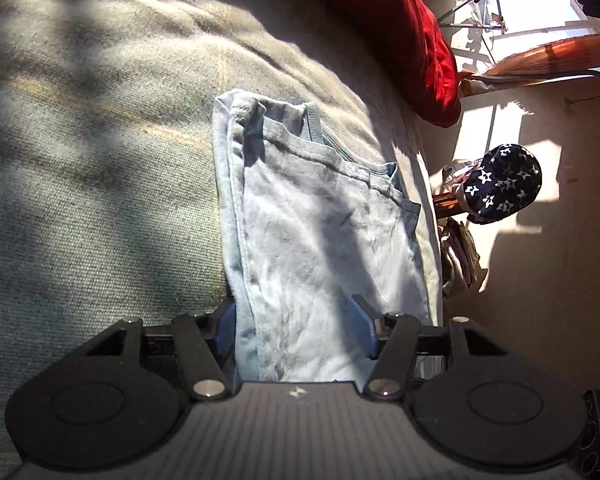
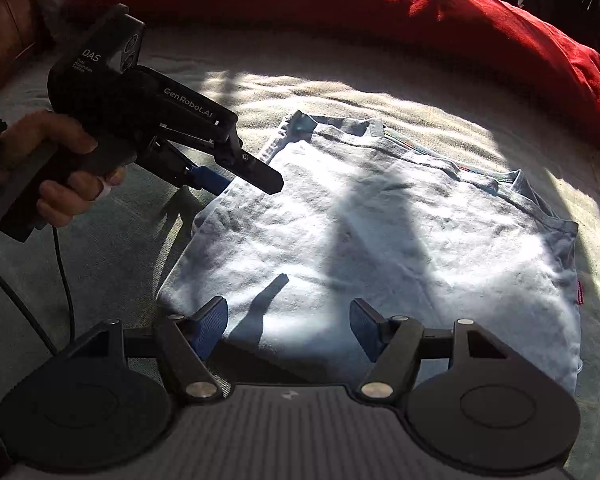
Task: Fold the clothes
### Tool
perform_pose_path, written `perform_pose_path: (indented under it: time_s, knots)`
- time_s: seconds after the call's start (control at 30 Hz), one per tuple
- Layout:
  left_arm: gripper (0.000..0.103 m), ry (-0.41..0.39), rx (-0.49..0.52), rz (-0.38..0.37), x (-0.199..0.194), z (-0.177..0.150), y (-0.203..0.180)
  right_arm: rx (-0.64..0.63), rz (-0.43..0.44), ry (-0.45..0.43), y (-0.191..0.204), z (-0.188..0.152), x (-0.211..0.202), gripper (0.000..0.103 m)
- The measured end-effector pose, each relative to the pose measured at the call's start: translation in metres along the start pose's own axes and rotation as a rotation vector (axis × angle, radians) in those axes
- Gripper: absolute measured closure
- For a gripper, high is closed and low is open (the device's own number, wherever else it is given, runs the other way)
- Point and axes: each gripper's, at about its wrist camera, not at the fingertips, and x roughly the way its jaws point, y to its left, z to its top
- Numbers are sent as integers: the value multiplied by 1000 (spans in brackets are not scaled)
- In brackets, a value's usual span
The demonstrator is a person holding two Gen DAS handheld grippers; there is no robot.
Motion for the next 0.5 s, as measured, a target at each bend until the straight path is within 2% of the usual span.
perform_pose_path:
  time_s: [0.1, 0.23, 0.37, 0.5]
  knots:
    - [45, 21, -62, -49, 0, -7, 9, 4, -6, 0, 1, 2, -1, 31]
    - [44, 70, -91, -81, -4, -25, 17, 6, -5, 8, 2, 1, -3, 31]
    - [44, 73, -111, -113, 0, -33, 22, 11, -2, 21, 2, -1, -1, 31]
    - [44, 46, -83, -116, 9, -13, 17, 13, -1, 19, 5, 2, 2, 31]
